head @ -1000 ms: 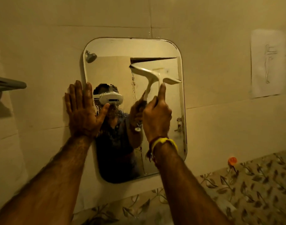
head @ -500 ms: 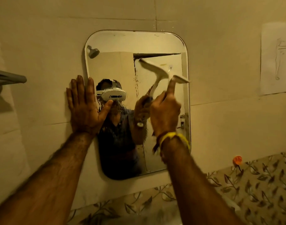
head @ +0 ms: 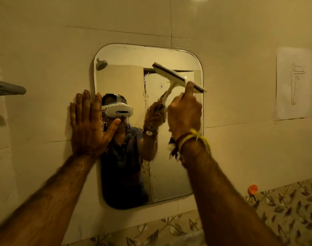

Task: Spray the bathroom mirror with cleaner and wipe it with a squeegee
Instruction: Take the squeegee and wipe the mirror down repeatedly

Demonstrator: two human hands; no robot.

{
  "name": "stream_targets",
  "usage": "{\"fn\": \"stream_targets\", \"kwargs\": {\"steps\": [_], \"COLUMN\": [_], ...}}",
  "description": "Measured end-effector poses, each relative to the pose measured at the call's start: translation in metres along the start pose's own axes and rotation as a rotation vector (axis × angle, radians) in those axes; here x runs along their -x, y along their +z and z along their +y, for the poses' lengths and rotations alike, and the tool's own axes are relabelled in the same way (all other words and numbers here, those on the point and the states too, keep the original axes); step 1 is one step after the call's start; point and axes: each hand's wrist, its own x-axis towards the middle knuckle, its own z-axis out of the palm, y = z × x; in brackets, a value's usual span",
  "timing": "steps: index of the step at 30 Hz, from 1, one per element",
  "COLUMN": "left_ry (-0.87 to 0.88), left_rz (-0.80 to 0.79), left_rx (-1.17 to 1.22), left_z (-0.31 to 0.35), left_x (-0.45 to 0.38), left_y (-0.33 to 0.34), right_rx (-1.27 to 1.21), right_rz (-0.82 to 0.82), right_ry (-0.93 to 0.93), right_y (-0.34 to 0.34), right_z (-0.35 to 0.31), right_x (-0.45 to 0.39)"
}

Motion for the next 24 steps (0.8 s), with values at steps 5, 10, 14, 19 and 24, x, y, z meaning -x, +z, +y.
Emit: {"fn": "stream_targets", "kwargs": {"steps": [5, 10, 14, 19, 24], "left_ry": [0.006, -0.006, -0.014, -0.026, -0.054], "left_rz": [-0.018, -0.04, -0.052, -0.109, -0.184], "left_rx": [0.009, 0.002, -0.003, 0.02, 0.115], "left_z": [0.0, 0.001, 0.0, 0.0, 0.004], "left_x": [0.0, 0.0, 0.0, 0.001, 0.0], "left_y": [-0.002, -0.003, 0.002, -0.001, -0.007], "right_rx": [-0.016, 0.009, 0.003, 0.088, 0.045], "right_rz": [-0.075, -0.102, -0.12, -0.188, -0.236], "right_ry": [-0.022, -0.095, -0.091, -0.171, -0.118], "right_y": [-0.003, -0.005, -0.01, -0.013, -0.019], "right_z": [0.006, 0.003, -0.024, 0.001, -0.029], "right_x": [0.047, 0.047, 0.003, 0.075, 0.026]}}
